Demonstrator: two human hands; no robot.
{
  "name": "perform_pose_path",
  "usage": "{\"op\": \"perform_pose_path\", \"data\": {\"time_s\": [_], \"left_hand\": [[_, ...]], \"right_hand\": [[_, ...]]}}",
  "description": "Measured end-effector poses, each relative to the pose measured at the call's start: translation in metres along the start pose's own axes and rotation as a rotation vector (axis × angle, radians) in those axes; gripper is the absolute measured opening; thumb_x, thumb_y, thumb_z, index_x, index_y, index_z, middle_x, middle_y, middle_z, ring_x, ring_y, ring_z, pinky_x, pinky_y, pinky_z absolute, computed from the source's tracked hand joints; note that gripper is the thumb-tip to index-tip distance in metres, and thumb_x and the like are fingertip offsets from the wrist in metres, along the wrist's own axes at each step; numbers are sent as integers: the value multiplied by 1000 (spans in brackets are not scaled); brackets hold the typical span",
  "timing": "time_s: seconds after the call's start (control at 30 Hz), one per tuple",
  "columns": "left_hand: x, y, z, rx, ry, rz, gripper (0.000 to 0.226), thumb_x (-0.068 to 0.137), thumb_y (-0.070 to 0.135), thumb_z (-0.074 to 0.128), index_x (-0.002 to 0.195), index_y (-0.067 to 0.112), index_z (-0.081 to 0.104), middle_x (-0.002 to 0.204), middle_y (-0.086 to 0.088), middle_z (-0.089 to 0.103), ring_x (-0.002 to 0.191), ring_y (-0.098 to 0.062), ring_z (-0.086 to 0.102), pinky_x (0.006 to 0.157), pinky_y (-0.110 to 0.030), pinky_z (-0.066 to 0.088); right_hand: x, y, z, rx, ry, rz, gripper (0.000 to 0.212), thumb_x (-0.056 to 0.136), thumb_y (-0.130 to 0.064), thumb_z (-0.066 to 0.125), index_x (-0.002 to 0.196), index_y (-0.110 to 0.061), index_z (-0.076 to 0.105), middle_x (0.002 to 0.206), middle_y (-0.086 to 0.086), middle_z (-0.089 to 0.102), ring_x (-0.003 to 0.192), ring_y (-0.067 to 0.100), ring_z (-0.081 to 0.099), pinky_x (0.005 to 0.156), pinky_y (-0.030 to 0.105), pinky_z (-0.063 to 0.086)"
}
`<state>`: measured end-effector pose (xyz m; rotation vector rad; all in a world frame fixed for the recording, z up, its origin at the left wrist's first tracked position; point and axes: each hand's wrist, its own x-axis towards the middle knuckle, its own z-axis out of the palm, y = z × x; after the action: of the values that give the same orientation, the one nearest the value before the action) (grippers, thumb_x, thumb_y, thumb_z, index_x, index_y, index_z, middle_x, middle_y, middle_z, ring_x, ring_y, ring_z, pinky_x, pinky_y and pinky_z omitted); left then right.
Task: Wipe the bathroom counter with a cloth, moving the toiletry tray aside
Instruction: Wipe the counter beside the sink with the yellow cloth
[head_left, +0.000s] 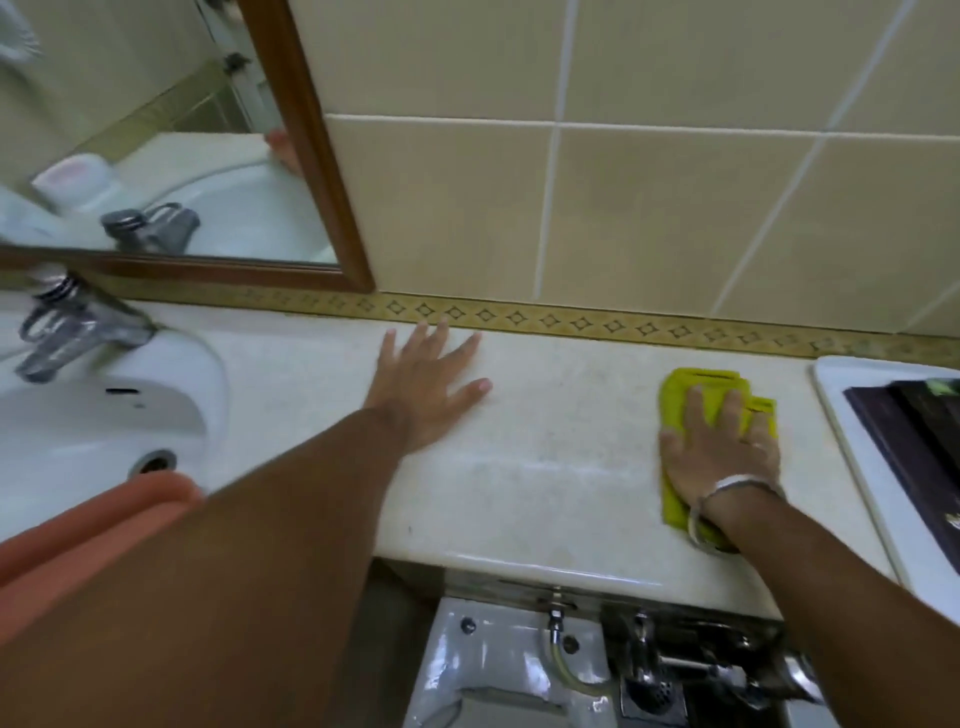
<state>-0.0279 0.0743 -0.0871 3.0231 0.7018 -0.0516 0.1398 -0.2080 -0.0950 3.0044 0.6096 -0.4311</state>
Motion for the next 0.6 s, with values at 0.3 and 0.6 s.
{"op": "perform_pose_path", "data": {"time_s": [0.3, 0.6], "left_hand": [[-38, -146, 29, 31, -55, -455, 66, 94, 67, 4, 155, 41, 4, 166, -9, 1, 151, -36, 3, 118, -58, 3], [-34, -156, 42, 3, 5, -447, 68, 89, 71, 3, 153, 46, 4, 165, -8, 5, 150, -33, 6, 118, -55, 4]], "right_hand": [[-19, -58, 21, -126, 48, -461, 64, 89, -62, 9, 147, -44, -11, 162, 3, -10, 147, 35, -4, 117, 46, 10], [-33, -236, 24, -311, 59, -1079, 64, 92, -49, 18, 151, -32, 2, 161, 13, -4, 148, 33, -5, 119, 52, -1]]}}
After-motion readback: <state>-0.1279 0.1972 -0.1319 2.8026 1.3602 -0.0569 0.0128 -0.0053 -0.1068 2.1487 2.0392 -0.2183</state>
